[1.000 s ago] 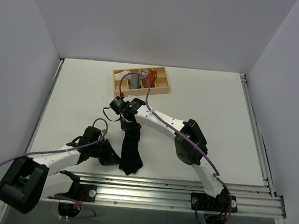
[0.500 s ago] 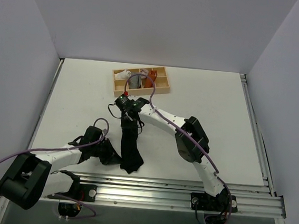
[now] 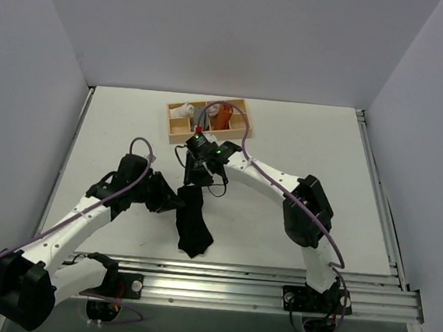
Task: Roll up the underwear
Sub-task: Fold the underwear
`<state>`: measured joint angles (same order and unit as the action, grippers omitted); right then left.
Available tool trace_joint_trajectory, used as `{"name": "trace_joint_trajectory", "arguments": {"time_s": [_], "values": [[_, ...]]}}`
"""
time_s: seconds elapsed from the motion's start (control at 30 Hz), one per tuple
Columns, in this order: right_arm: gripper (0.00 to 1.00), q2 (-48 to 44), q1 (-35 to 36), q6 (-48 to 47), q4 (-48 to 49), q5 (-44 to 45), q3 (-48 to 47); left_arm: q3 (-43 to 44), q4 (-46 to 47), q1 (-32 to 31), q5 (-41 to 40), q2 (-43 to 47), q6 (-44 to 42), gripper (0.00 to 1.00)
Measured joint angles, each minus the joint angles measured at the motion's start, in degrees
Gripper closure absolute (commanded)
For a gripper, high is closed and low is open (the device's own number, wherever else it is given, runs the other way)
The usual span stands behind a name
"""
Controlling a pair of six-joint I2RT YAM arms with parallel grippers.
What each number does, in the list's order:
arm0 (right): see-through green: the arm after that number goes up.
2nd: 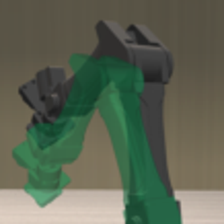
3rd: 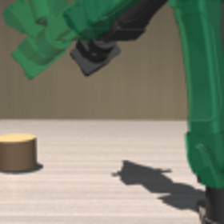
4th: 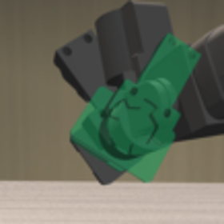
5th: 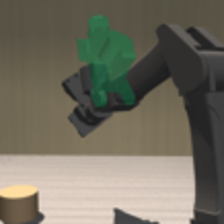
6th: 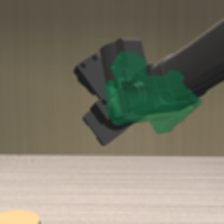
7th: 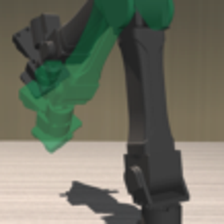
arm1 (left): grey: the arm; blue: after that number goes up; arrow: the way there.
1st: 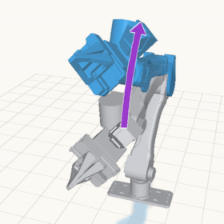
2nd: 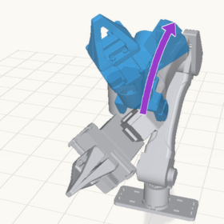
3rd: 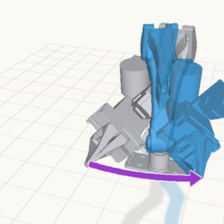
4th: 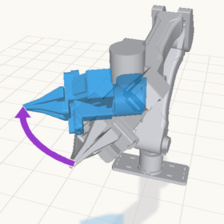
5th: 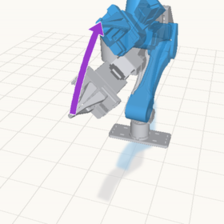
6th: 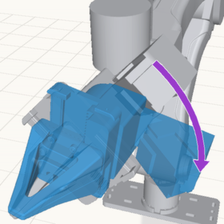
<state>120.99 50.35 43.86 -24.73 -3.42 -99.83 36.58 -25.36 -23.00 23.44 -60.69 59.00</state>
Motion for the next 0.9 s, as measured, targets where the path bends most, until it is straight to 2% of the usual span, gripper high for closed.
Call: {"name": "trace_joint_trajectory", "arguments": {"time_s": [0.13, 0.3, 0.53, 0.63, 0.9], "values": [[0.67, -9.55, -0.76, 0.04, 1.07, 0.0, 8.57, 6.75, -1.97, 2.56, -2.75, -0.79, -2.4, 0.73], [0.66, -16.22, -0.68, 0.55, 3.23, -0.13, 16.55, 9.68, -1.73, 4.28, -3.32, -10.88, -5.77, 0.65], [0.66, -17.22, 0.68, 1.16, 5.99, -1.57, 27.19, 17.07, -2.32, 4.57, -2.05, -29.66, -14.16, 0.58], [0.66, -17.22, 2.1, 1.38, 7.1, -1.6, 29.14, 21.84, -3.58, 4.87, -2.4, -33.35, -17.94, 0.54], [0.66, -17.31, 6.1, 3.56, 10.58, -1.66, 34.29, 30.64, -7.15, 5.11, -5.03, -38.91, -23.85, 0.54]]}}
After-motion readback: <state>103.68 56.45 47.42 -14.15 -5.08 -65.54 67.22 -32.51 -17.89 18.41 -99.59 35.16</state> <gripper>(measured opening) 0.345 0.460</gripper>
